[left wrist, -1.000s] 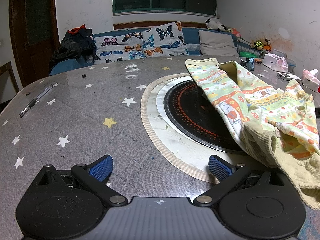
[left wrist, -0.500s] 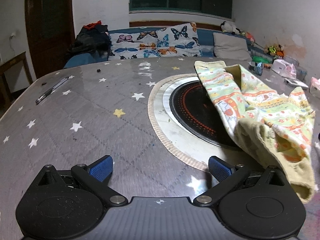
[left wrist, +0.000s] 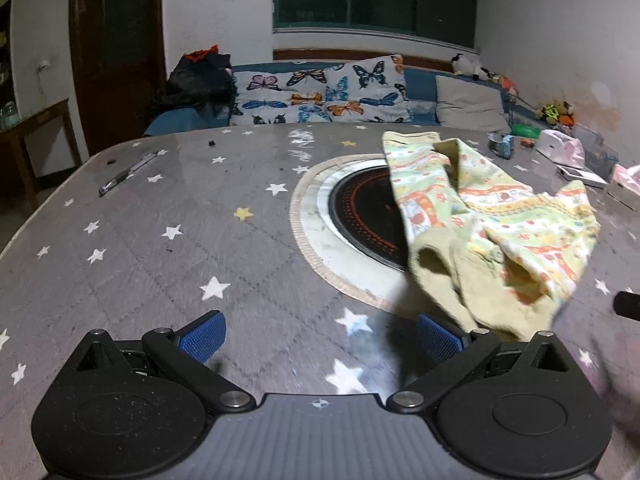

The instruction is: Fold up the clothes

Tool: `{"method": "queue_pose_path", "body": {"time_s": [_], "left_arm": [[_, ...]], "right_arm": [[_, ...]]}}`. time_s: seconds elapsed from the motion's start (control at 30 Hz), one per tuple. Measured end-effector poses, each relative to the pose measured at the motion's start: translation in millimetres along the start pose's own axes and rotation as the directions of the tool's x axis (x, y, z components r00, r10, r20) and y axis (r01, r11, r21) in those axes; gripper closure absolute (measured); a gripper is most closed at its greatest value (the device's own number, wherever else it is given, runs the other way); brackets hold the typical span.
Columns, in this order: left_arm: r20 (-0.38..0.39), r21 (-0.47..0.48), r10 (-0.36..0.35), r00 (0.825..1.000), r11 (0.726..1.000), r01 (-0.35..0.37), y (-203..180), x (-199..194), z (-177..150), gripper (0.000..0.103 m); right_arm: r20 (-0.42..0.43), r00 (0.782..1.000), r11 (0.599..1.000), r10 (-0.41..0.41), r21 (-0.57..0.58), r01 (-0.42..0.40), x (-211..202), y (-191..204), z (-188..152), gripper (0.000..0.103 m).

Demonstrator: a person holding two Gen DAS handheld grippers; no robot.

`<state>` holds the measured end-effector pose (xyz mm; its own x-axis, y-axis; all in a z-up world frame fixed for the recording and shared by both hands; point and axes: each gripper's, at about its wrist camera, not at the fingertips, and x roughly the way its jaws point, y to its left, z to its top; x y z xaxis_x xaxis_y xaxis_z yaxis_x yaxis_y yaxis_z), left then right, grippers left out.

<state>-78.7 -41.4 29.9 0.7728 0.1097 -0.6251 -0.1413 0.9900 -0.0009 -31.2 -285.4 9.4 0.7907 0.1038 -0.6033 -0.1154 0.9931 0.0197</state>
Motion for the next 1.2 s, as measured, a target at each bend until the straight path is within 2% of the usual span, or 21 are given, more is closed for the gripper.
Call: {"method": "queue_pose_path", "body": {"time_s": [0.2, 0.77, 1.2], "left_arm": [[-0.010, -0.007, -0.044, 0.999, 0.999, 0.044, -7, -13, -4, 0.000], [-0.011, 0.033, -0.033, 0.999, 0.999, 0.033, -21, -29, -7, 0.000], [-0.025, 0.067, -0.034, 0.999, 0.997, 0.036, -31, -25, -6, 0.000]], "right_arm": [[0.013, 0.999, 0.998, 0.032, -0.049, -0.031, -11, 16, -5, 0.000], [0.018, 0.997, 0.994, 0.077, -0.079, -0.076, -28, 31, -10, 0.000], [0.012, 0.996, 0.993, 0.085, -0.081, -0.084, -27, 33, -7, 0.000]]}}
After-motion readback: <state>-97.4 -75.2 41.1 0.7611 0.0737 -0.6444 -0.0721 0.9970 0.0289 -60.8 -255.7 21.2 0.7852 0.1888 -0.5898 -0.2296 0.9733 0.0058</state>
